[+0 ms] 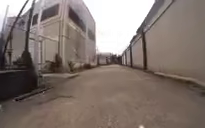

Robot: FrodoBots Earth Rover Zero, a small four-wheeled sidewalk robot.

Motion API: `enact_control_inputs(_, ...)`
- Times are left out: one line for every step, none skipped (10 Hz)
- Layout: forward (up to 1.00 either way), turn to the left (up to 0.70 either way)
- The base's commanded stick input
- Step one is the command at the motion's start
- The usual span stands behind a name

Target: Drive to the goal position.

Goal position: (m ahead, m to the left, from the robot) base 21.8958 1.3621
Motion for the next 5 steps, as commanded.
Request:
enact_control_inputs(0.30,0.00)
enact_control_inputs(0.30,0.00)
enact_control_inputs(0.30,0.00)
enact_control_inputs(0.30,0.00)
enact_control_inputs(0.30,0.00)
